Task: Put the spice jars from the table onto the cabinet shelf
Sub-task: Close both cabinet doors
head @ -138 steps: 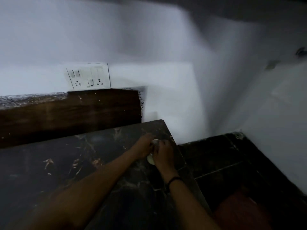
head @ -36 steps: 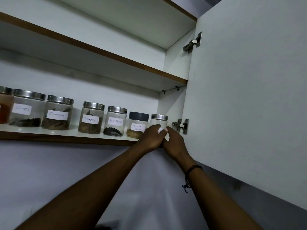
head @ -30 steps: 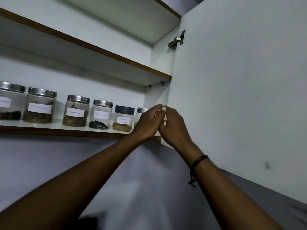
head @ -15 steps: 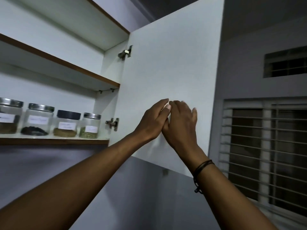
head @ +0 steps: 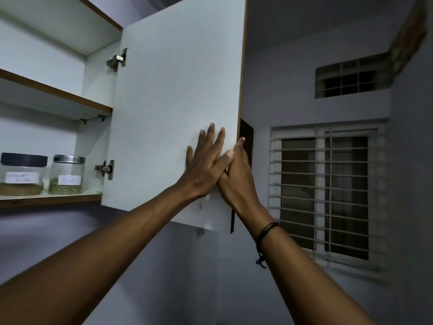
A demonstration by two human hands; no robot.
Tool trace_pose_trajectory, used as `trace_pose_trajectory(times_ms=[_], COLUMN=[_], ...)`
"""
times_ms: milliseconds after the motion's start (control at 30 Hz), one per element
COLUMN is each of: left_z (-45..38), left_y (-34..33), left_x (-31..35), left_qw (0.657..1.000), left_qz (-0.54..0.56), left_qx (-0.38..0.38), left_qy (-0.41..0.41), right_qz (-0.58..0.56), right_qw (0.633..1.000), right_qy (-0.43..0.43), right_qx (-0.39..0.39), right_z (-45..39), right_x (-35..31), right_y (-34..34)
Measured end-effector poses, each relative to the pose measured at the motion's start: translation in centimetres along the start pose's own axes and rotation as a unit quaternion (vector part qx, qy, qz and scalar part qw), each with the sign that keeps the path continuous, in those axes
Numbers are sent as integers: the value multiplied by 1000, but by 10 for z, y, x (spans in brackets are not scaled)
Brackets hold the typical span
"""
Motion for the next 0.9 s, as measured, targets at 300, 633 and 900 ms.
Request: trace_pose_trajectory(times_ms=[300,633,900], left_z=[14,77,153], left_y=[72,210,333], left_x=[19,-23,-126], left_qw=[997,985,984], left_qz=[-14,83,87], left_qx=[45,117,145], left_qy=[-66,-99,51], right_qz=[-76,-249,-228], right_qw=[986,944,926], right_qy=[85,215,270], right_qx=[122,32,-132], right_z=[17,39,60], right_x=[-62,-178,-259], right_y=[9,-82,-226])
Point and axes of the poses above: each hand's wrist, its own z-axis away from the middle knuckle, its own y-axis out of the back of the hand, x = y × z, the point moved 9 cm from there along -z, towards the middle knuckle, and after that the axes turned 11 degrees about -z, right-handed, at the moved point
